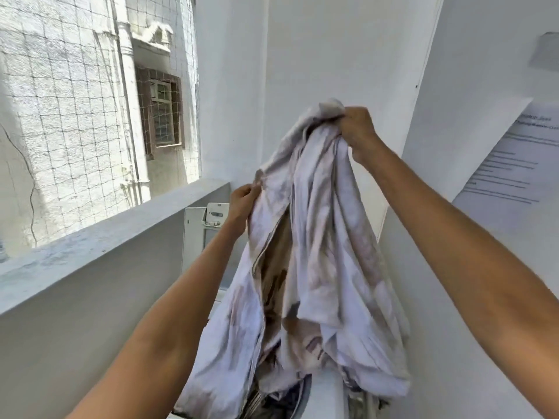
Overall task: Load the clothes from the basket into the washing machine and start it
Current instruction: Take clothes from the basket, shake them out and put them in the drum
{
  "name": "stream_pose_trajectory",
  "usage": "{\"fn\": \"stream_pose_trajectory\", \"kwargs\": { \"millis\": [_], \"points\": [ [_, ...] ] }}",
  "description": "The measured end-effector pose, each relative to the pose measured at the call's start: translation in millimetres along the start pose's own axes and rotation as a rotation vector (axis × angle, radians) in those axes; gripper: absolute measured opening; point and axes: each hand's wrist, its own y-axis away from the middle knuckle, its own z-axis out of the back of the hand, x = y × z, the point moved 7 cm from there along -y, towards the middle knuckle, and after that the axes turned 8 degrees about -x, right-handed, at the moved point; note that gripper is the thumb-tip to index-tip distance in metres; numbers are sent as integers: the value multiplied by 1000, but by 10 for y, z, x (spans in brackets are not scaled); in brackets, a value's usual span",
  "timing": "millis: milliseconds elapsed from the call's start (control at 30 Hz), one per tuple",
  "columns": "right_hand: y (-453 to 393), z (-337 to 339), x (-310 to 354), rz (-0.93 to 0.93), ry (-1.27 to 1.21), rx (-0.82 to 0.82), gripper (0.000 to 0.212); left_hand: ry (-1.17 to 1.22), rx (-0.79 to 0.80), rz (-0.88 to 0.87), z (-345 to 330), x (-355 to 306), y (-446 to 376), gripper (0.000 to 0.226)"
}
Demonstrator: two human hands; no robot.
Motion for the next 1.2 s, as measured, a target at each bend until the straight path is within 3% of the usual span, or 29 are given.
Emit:
{"fn": "stream_pose_trajectory", "kwargs": {
  "millis": [167, 300, 400, 467, 600, 733, 800, 867, 933, 1000, 1067, 1200],
  "points": [
    [-218, -309, 370, 9, -66, -42, 14, 3, -98, -37, 180, -314, -179, 30],
    [-15, -497, -87, -54, 91, 64, 24, -234, -17, 41, 318, -119, -147, 30],
    [105, -560, -497, -96, 177, 109, 30, -112, -3, 55, 337, -142, -96, 35],
    [154, -613, -656, -104, 221, 136, 33, -80, 108, -4, 181, -238, -46, 33],
    [257, -718, -719, -106, 206, 204, 22, -272, 353, -100, -282, -285, 137, 47],
    [497, -668, -742, -117, 98, 412, 9, -290, 130, -130, -315, -121, 0, 55],
    [677, -609, -815, -117, 48, 521, 34, -248, 29, -87, -254, -116, -1, 46],
    [912, -565, -1039, -124, 206, 634, 64, -168, -64, -21, -191, -205, 22, 39],
    [1236, -578, -1401, -148, 424, 800, 74, -50, -152, 46, -133, -300, -5, 33],
    [1591, -568, -1795, -312, 497, 890, 72, 18, -200, 72, -83, -394, -61, 31],
    [1761, -572, -2049, -402, 437, 810, 61, -3, -210, 55, -33, -487, -70, 31],
    [1582, -564, -1968, -216, 407, 573, 35, -125, -104, 62, 66, -432, 25, 29]
  ]
}}
